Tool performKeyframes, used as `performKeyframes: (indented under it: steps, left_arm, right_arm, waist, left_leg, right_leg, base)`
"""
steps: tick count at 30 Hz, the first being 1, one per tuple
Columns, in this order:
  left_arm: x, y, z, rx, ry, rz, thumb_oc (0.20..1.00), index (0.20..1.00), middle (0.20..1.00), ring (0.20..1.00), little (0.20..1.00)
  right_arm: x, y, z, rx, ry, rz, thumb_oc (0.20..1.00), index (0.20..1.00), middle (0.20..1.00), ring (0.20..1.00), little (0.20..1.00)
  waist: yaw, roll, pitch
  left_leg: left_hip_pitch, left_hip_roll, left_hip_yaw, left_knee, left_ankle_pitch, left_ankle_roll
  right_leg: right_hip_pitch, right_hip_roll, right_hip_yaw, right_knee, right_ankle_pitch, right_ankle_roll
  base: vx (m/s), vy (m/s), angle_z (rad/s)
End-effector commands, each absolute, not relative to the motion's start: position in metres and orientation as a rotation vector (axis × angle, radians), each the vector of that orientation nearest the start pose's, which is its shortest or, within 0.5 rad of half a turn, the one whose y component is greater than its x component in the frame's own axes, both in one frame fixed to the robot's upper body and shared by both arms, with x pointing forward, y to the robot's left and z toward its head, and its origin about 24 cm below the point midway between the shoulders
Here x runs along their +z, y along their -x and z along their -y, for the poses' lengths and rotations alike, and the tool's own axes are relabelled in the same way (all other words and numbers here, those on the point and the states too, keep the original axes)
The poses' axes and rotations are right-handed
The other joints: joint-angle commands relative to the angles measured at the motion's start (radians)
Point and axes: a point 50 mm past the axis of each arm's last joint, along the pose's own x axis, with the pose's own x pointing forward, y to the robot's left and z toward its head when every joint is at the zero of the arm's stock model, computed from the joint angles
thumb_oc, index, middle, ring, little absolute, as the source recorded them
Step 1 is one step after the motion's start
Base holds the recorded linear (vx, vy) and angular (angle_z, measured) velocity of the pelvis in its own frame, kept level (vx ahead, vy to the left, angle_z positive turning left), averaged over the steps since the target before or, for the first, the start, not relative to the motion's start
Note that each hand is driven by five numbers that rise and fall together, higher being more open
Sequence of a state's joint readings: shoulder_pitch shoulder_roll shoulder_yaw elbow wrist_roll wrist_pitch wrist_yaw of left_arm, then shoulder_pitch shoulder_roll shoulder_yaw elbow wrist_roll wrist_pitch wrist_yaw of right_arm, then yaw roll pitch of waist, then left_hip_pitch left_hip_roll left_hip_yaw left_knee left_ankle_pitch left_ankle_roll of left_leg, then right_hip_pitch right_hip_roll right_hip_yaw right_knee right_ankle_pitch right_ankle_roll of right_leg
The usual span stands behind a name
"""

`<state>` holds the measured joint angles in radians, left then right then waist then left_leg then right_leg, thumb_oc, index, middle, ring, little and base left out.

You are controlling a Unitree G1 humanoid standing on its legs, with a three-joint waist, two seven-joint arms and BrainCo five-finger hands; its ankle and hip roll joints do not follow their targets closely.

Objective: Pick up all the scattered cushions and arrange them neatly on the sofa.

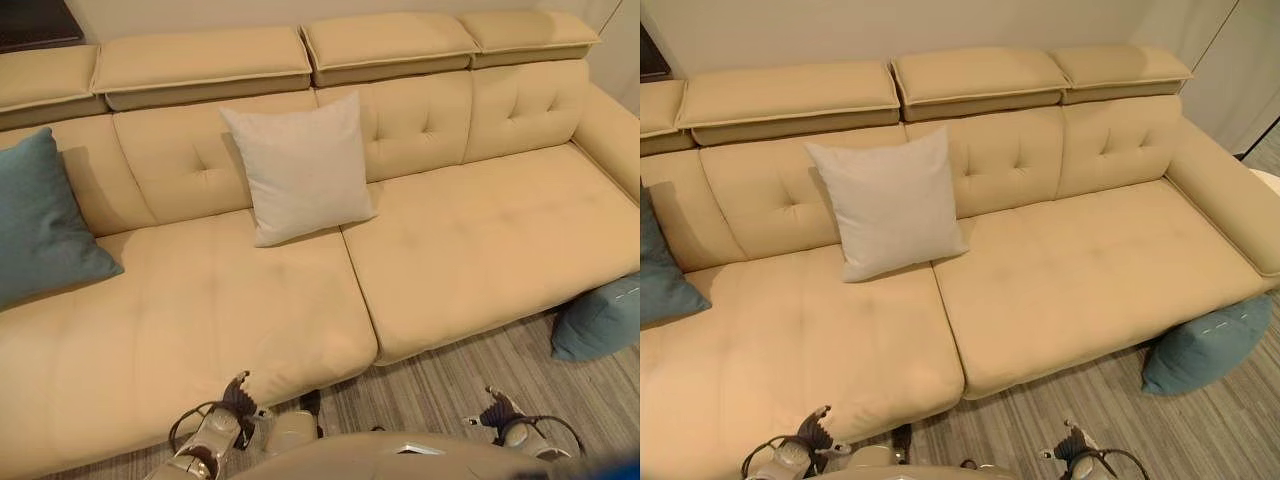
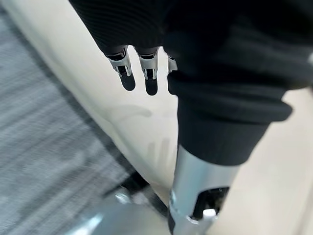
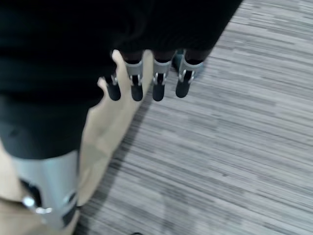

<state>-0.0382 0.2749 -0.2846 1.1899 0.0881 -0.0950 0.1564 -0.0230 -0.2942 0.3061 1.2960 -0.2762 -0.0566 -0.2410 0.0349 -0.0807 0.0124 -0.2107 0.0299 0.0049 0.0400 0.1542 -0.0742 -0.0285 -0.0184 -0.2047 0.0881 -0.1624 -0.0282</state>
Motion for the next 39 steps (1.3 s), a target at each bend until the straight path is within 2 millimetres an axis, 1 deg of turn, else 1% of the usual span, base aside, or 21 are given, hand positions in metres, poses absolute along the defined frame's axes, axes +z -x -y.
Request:
performKeyframes:
  steps: [1, 2, 3, 5, 6, 7, 8, 12, 14, 16, 19, 21, 22, 23, 24, 26, 28, 32, 36, 38, 39]
  left_arm:
    - [-0.148, -0.135, -0.222, -0.052, -0.537, -0.991, 1.0, 1.0, 1.0, 1.0, 1.0]
    - [-0.148, -0.136, -0.219, -0.055, -0.527, -0.994, 1.0, 1.0, 1.0, 1.0, 1.0]
    - [-0.148, -0.137, -0.217, -0.056, -0.525, -0.992, 1.0, 1.0, 1.0, 1.0, 1.0]
    - [-0.149, -0.136, -0.216, -0.049, -0.523, -0.998, 1.0, 1.0, 1.0, 1.0, 1.0]
    - [-0.15, -0.134, -0.218, -0.043, -0.524, -1.006, 1.0, 1.0, 1.0, 1.0, 1.0]
    - [-0.15, -0.134, -0.219, -0.052, -0.548, -1.013, 1.0, 1.0, 1.0, 1.0, 1.0]
    - [-0.149, -0.136, -0.219, -0.061, -0.564, -1.003, 1.0, 1.0, 1.0, 1.0, 1.0]
    - [-0.147, -0.138, -0.224, -0.037, -0.569, -1.0, 1.0, 1.0, 1.0, 1.0, 1.0]
    - [-0.147, -0.137, -0.229, -0.02, -0.57, -1.007, 1.0, 1.0, 1.0, 1.0, 1.0]
    - [-0.148, -0.133, -0.232, -0.004, -0.558, -1.023, 1.0, 1.0, 1.0, 1.0, 1.0]
    - [-0.151, -0.122, -0.237, 0.019, -0.541, -1.063, 1.0, 1.0, 1.0, 1.0, 1.0]
    - [-0.152, -0.116, -0.239, 0.026, -0.53, -1.083, 1.0, 1.0, 1.0, 1.0, 1.0]
    - [-0.153, -0.114, -0.239, 0.025, -0.527, -1.089, 1.0, 1.0, 1.0, 1.0, 1.0]
    - [-0.153, -0.113, -0.238, 0.019, -0.524, -1.091, 1.0, 1.0, 1.0, 1.0, 1.0]
    - [-0.154, -0.112, -0.237, 0.014, -0.523, -1.092, 1.0, 1.0, 1.0, 1.0, 1.0]
    - [-0.154, -0.112, -0.235, 0.007, -0.523, -1.094, 1.0, 1.0, 1.0, 1.0, 1.0]
    - [-0.154, -0.115, -0.231, -0.02, -0.529, -1.083, 1.0, 1.0, 1.0, 1.0, 1.0]
    - [-0.152, -0.127, -0.22, -0.069, -0.545, -1.04, 1.0, 1.0, 1.0, 1.0, 1.0]
    - [-0.152, -0.131, -0.214, -0.104, -0.562, -1.028, 1.0, 1.0, 1.0, 1.0, 1.0]
    - [-0.152, -0.133, -0.21, -0.11, -0.557, -1.021, 1.0, 1.0, 1.0, 1.0, 1.0]
    - [-0.152, -0.134, -0.21, -0.11, -0.557, -1.021, 1.0, 1.0, 1.0, 1.0, 1.0]
  right_arm:
    - [-0.142, -0.111, 0.28, -0.029, 0.867, -1.11, 1.0, 1.0, 1.0, 1.0, 1.0]
    - [-0.141, -0.112, 0.281, -0.035, 0.871, -1.112, 1.0, 1.0, 1.0, 1.0, 1.0]
    - [-0.14, -0.114, 0.281, -0.041, 0.866, -1.107, 1.0, 1.0, 1.0, 1.0, 1.0]
    - [-0.138, -0.119, 0.284, -0.062, 0.856, -1.097, 1.0, 1.0, 1.0, 1.0, 1.0]
    - [-0.137, -0.122, 0.284, -0.07, 0.851, -1.089, 1.0, 1.0, 1.0, 1.0, 1.0]
    - [-0.136, -0.124, 0.283, -0.088, 0.834, -1.085, 1.0, 1.0, 1.0, 1.0, 1.0]
    - [-0.139, -0.121, 0.276, -0.074, 0.822, -1.081, 1.0, 1.0, 1.0, 1.0, 1.0]
    - [-0.143, -0.119, 0.269, -0.071, 0.804, -1.096, 1.0, 1.0, 1.0, 1.0, 1.0]
    - [-0.143, -0.121, 0.267, -0.071, 0.803, -1.091, 1.0, 1.0, 1.0, 1.0, 1.0]
    - [-0.144, -0.117, 0.268, -0.067, 0.805, -1.099, 1.0, 1.0, 1.0, 1.0, 1.0]
    - [-0.146, -0.11, 0.27, -0.069, 0.796, -1.119, 1.0, 1.0, 1.0, 1.0, 1.0]
    - [-0.147, -0.106, 0.27, -0.068, 0.788, -1.127, 1.0, 1.0, 1.0, 1.0, 1.0]
    - [-0.147, -0.106, 0.27, -0.07, 0.785, -1.126, 1.0, 1.0, 1.0, 1.0, 1.0]
    - [-0.146, -0.107, 0.27, -0.072, 0.787, -1.118, 1.0, 1.0, 1.0, 1.0, 1.0]
    - [-0.146, -0.107, 0.27, -0.071, 0.789, -1.116, 1.0, 1.0, 1.0, 1.0, 1.0]
    - [-0.146, -0.107, 0.271, -0.075, 0.789, -1.116, 1.0, 1.0, 1.0, 1.0, 1.0]
    - [-0.145, -0.104, 0.273, -0.093, 0.776, -1.121, 1.0, 1.0, 1.0, 1.0, 1.0]
    - [-0.148, -0.093, 0.275, -0.128, 0.742, -1.154, 1.0, 1.0, 1.0, 1.0, 1.0]
    - [-0.149, -0.085, 0.275, -0.151, 0.719, -1.174, 1.0, 1.0, 1.0, 1.0, 1.0]
    - [-0.15, -0.083, 0.275, -0.163, 0.72, -1.182, 1.0, 1.0, 1.0, 1.0, 1.0]
    - [-0.15, -0.083, 0.275, -0.163, 0.72, -1.182, 1.0, 1.0, 1.0, 1.0, 1.0]
  waist:
    - [0.015, -0.02, 0.064]
    - [0.02, -0.02, 0.064]
    - [0.02, -0.017, 0.065]
    - [0.007, -0.007, 0.059]
    - [-0.002, -0.002, 0.051]
    - [-0.019, 0.002, 0.048]
    - [-0.038, 0.004, 0.054]
    - [-0.039, 0.013, 0.076]
    - [-0.031, 0.02, 0.09]
    - [-0.007, 0.034, 0.096]
    - [0.008, 0.033, 0.078]
    - [0.029, 0.032, 0.066]
    - [0.043, 0.03, 0.059]
    - [0.069, 0.021, 0.052]
    - [0.075, 0.016, 0.046]
    - [0.071, 0.013, 0.036]
    - [0.053, 0.015, 0.03]
    - [0.021, 0.028, 0.037]
    - [0.001, 0.028, 0.051]
    - [0.004, 0.026, 0.069]
    - [0.004, 0.026, 0.069]
  left_leg:
    - [0.011, -0.154, -0.204, 0.245, -0.334, 0.06]
    - [0.017, -0.163, -0.264, 0.279, -0.34, 0.057]
    - [0.021, -0.165, -0.291, 0.3, -0.335, 0.055]
    - [0.044, -0.142, -0.313, 0.274, -0.339, 0.049]
    - [0.067, -0.127, -0.31, 0.231, -0.35, 0.05]
    - [0.084, -0.119, -0.292, 0.188, -0.343, 0.051]
    - [0.094, -0.131, -0.269, 0.148, -0.338, 0.064]
    - [0.096, -0.141, -0.202, 0.096, -0.314, 0.083]
    - [0.089, -0.132, -0.173, 0.085, -0.3, 0.088]
    - [0.072, -0.126, -0.144, 0.087, -0.289, 0.095]
    - [0.065, -0.122, -0.126, 0.077, -0.275, 0.107]
    - [0.056, -0.115, -0.101, 0.074, -0.268, 0.11]
    - [0.047, -0.11, -0.084, 0.076, -0.265, 0.109]
    - [0.034, -0.104, -0.035, 0.082, -0.265, 0.106]
    - [0.032, -0.103, -0.026, 0.084, -0.265, 0.105]
    - [0.038, -0.094, -0.011, 0.074, -0.264, 0.102]
    - [0.049, -0.091, -0.004, 0.063, -0.259, 0.097]
    - [0.072, -0.081, -0.009, 0.054, -0.255, 0.088]
    - [0.058, -0.079, -0.013, 0.114, -0.268, 0.076]
    - [0.035, -0.09, -0.055, 0.181, -0.281, 0.072]
    - [0.034, -0.09, -0.055, 0.183, -0.283, 0.072]
  right_leg:
    - [-0.057, -0.034, 0.146, -0.082, 0.149, 0.115]
    - [-0.066, -0.038, 0.172, -0.076, 0.159, 0.119]
    - [-0.075, -0.039, 0.184, -0.066, 0.163, 0.12]
    - [-0.101, -0.04, 0.209, -0.042, 0.165, 0.128]
    - [-0.115, -0.041, 0.214, -0.035, 0.164, 0.134]
    - [-0.146, -0.058, 0.219, -0.02, 0.175, 0.144]
    - [-0.176, -0.072, 0.236, -0.016, 0.199, 0.16]
    - [-0.232, -0.094, 0.234, -0.011, 0.238, 0.188]
    - [-0.252, -0.102, 0.182, 0.012, 0.229, 0.185]
    - [-0.229, -0.12, 0.069, 0.057, 0.181, 0.156]
    - [-0.191, -0.104, 0.03, 0.116, 0.137, 0.142]
    - [-0.155, -0.099, 0.0, 0.139, 0.102, 0.137]
    - [-0.132, -0.102, -0.023, 0.141, 0.09, 0.136]
    - [-0.091, -0.12, -0.075, 0.099, 0.09, 0.138]
    - [-0.077, -0.118, -0.078, 0.072, 0.086, 0.14]
    - [-0.071, -0.097, -0.043, 0.03, 0.092, 0.141]
    - [-0.056, -0.073, -0.006, -0.022, 0.103, 0.137]
    - [-0.038, -0.051, 0.028, -0.056, 0.111, 0.127]
    - [-0.033, -0.038, 0.048, -0.06, 0.112, 0.113]
    - [-0.037, -0.031, 0.073, -0.052, 0.116, 0.101]
    - [-0.037, -0.031, 0.073, -0.052, 0.115, 0.101]
  base:
    - [-0.18, 0.097, -0.79]
    - [-0.14, 0.146, -0.86]
    - [-0.13, 0.198, -0.75]
    - [-0.08, 0.181, -0.52]
    - [-0.09, 0.256, -0.6]
    - [-0.2, 0.37, -0.5]
    - [-0.24, 0.387, -0.55]
    - [-0.21, 0.223, -0.82]
    - [-0.2, 0.127, -0.71]
    - [-0.16, 0.131, -1.05]
    - [-0.08, 0.068, -0.86]
    - [-0.09, 0.019, -0.54]
    - [-0.13, -0.051, -0.86]
    - [-0.11, -0.082, -0.97]
    - [-0.07, -0.111, -1.37]
    - [0.0, -0.106, -1.14]
    - [0.02, -0.115, -0.28]
    - [0.0, -0.096, -0.16]
    - [-0.01, -0.048, -0.07]
    - [-0.01, -0.003, -0.08]
    - [-0.03, 0.007, -0.41]
